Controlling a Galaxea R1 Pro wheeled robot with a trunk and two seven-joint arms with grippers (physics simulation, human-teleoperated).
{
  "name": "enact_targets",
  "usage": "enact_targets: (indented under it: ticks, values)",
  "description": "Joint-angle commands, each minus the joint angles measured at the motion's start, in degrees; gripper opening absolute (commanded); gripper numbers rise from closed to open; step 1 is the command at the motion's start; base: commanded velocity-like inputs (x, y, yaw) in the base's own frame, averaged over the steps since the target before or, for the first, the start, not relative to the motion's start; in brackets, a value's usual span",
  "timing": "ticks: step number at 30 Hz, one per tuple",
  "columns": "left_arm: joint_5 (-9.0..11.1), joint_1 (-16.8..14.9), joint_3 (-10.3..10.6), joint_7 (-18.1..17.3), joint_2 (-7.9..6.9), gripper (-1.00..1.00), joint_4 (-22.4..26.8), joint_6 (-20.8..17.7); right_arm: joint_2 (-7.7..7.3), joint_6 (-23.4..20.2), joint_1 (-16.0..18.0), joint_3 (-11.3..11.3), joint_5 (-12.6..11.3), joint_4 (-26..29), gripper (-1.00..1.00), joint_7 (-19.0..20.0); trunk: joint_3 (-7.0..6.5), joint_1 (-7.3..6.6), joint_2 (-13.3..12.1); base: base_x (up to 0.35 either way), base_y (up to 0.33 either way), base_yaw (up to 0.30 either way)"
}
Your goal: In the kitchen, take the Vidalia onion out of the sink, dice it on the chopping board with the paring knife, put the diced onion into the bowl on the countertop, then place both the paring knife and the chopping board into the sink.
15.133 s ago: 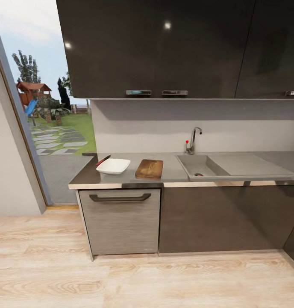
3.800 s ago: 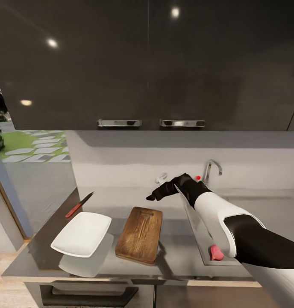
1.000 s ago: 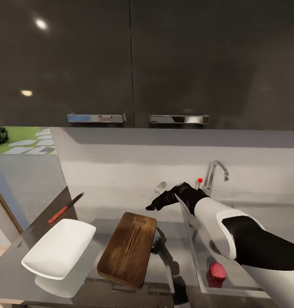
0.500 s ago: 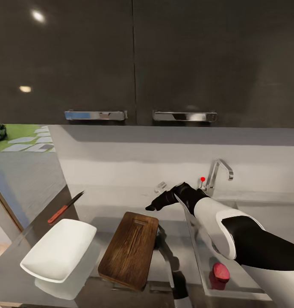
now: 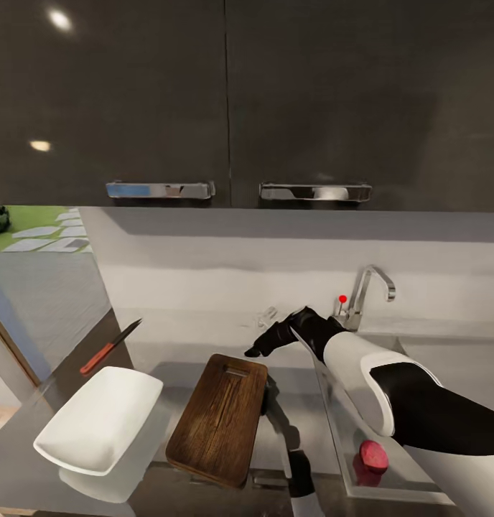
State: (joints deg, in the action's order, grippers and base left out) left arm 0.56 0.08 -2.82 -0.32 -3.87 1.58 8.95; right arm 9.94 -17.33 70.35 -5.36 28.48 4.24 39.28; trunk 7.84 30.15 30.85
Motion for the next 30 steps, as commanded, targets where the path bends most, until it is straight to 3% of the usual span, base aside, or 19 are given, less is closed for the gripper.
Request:
enact_targets:
  ticks: [1,4,8,30]
  values:
    - [0.05,0.01,-0.25,-0.03,0.00,1.00,0.05,0.10,0.06,-0.42,-0.01,-0.45,0.82,-0.01,1.00,0.19,0.10,0.02,0.09,0.000,0.000,0.000]
    - [0.05,0.01,-0.25,-0.03,0.00,1.00,0.01,0.10,0.06,-0.38,-0.24,-0.45,2.81,-0.29,1.00,0.19,0.10,0.02,0.09,0.000,0.000,0.000]
    - [0.05,0.01,-0.25,-0.03,0.00,1.00,0.00,0.10,0.06,-0.34,-0.35,-0.42,3.59,-0.41,1.00,0.19,0.11,0.02,0.09,0.000,0.000,0.000]
    - [0.05,0.01,-0.25,-0.12,0.00,1.00,0.00,0.13,0.06,-0.33,-0.38,-0.45,3.93,-0.46,1.00,0.19,0.11,0.02,0.09,0.044,0.010,0.000]
